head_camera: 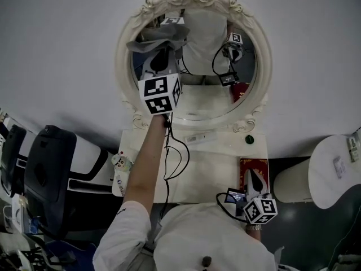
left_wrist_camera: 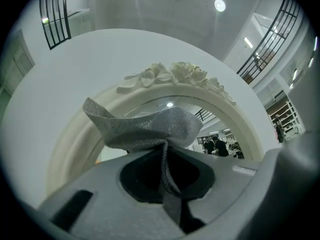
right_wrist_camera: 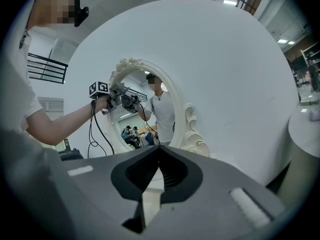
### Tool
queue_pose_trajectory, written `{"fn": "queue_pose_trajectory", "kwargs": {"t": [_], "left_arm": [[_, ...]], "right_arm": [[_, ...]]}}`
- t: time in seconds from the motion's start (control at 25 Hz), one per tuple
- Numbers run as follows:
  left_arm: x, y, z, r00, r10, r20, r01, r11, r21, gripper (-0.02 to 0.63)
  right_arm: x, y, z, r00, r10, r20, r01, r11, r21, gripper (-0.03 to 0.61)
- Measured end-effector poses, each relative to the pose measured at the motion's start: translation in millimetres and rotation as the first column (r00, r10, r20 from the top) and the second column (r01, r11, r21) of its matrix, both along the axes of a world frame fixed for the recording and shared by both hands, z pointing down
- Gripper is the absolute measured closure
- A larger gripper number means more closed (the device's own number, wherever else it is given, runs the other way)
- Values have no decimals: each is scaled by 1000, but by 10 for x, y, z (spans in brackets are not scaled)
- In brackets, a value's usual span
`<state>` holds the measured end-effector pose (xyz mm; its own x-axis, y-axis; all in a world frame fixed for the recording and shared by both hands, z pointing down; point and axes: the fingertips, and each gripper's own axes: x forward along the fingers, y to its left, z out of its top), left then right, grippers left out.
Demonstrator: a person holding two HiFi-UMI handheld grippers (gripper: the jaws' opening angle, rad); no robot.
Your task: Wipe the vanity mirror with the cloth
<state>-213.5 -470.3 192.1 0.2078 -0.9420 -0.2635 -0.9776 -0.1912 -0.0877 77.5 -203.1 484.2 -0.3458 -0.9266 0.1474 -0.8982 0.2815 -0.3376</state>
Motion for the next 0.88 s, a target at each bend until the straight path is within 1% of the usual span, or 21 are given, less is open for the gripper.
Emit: {"fn": "queue_pose_trajectory", "kwargs": {"t": [0.2, 0.36, 0.72, 0.8, 0.88], "left_arm": [[-425, 13, 10, 997, -71, 0, 71, 997, -6, 589], [-610, 10, 20, 995, -97, 18, 98, 995, -16, 589], [-880, 6, 34, 987, -156, 29, 157, 987, -29, 589], [-871, 19, 36, 987, -158, 22, 159, 987, -27, 589], [-776, 58, 33, 989, -145, 22, 145, 989, -20, 589]], "right_arm": [[-166, -8, 6, 1000, -25, 1, 25, 1000, -1, 571], [-254, -11, 15, 999, -35, 5, 35, 999, -3, 571], [-302, -22, 23, 999, -51, 13, 51, 999, -1, 571], [-262, -25, 21, 999, -49, 14, 48, 999, 2, 571], [-190, -17, 20, 999, -40, 14, 40, 999, 3, 571]]}}
